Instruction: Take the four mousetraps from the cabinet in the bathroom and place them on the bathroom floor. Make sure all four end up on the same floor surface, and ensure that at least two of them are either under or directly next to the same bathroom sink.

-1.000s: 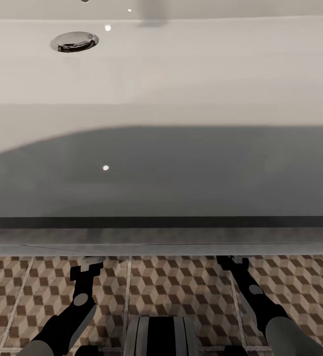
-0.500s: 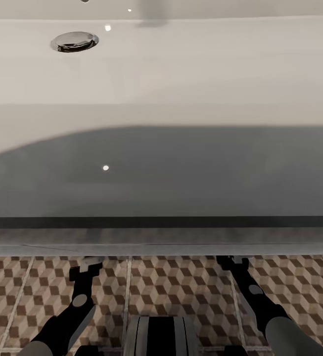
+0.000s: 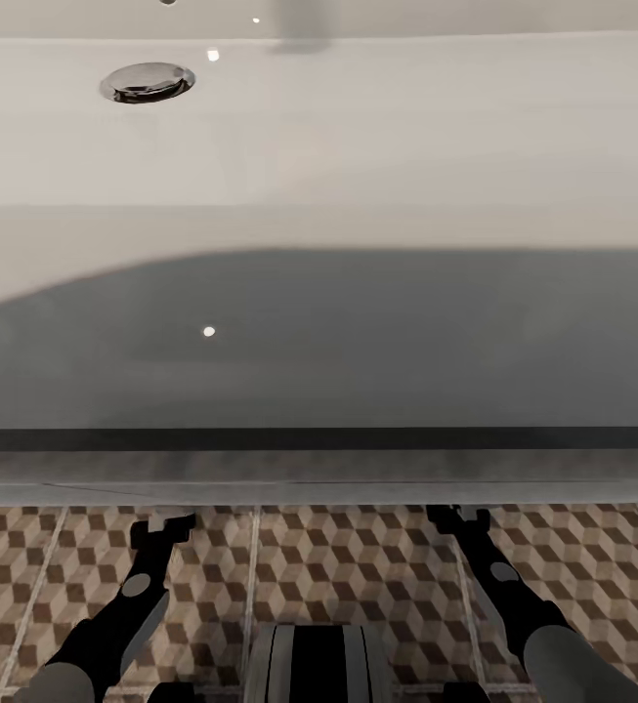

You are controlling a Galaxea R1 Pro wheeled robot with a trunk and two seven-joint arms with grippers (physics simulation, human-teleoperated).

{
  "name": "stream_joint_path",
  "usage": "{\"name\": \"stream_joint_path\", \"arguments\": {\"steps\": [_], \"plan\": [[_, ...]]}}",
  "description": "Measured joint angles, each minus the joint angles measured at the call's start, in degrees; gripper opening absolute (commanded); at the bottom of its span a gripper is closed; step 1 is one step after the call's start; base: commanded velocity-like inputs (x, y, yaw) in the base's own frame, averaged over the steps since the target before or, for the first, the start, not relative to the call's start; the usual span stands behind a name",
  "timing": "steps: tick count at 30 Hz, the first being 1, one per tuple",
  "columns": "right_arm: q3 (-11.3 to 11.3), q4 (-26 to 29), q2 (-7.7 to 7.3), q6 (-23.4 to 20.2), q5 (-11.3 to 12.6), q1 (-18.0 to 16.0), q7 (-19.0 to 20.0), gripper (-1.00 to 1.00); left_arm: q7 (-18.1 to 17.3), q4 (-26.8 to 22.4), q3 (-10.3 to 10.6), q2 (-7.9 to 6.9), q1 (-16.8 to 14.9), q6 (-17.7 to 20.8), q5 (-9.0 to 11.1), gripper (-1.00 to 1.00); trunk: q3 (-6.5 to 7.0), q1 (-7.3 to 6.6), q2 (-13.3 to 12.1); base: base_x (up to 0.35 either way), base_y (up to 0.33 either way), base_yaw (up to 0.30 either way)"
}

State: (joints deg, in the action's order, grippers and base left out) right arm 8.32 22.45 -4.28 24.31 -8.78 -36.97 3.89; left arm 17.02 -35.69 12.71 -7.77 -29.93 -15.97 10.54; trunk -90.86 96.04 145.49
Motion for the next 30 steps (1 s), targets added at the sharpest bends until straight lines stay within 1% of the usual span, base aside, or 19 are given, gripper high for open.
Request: {"name": "stream_joint_path", "arguments": {"steps": [2,17,22,30], "plan": [[0.0,0.0,0.06,0.0,0.0,0.0,0.0,-1.00,-0.3,0.1,-0.3,-0.24,-0.3,0.0,0.2,-1.00,0.00,0.00,0.0,0.000,0.000,0.000],[0.1,0.0,0.11,0.1,0.0,0.0,0.0,-1.00,-0.6,0.5,-0.4,0.32,-0.6,0.4,0.5,-1.00,0.00,0.00,0.0,0.000,0.000,0.000],[0.1,0.1,0.11,0.1,-0.1,0.0,0.0,-1.00,-0.6,3.0,-0.4,1.39,-0.6,0.0,0.5,-1.00,0.00,0.00,0.0,0.000,0.000,0.000],[0.1,0.1,0.11,0.1,-0.1,0.0,0.0,-1.00,-0.7,3.4,-0.4,1.79,-0.6,-0.4,0.8,-1.00,0.00,0.00,0.0,0.000,0.000,0.000]]}}
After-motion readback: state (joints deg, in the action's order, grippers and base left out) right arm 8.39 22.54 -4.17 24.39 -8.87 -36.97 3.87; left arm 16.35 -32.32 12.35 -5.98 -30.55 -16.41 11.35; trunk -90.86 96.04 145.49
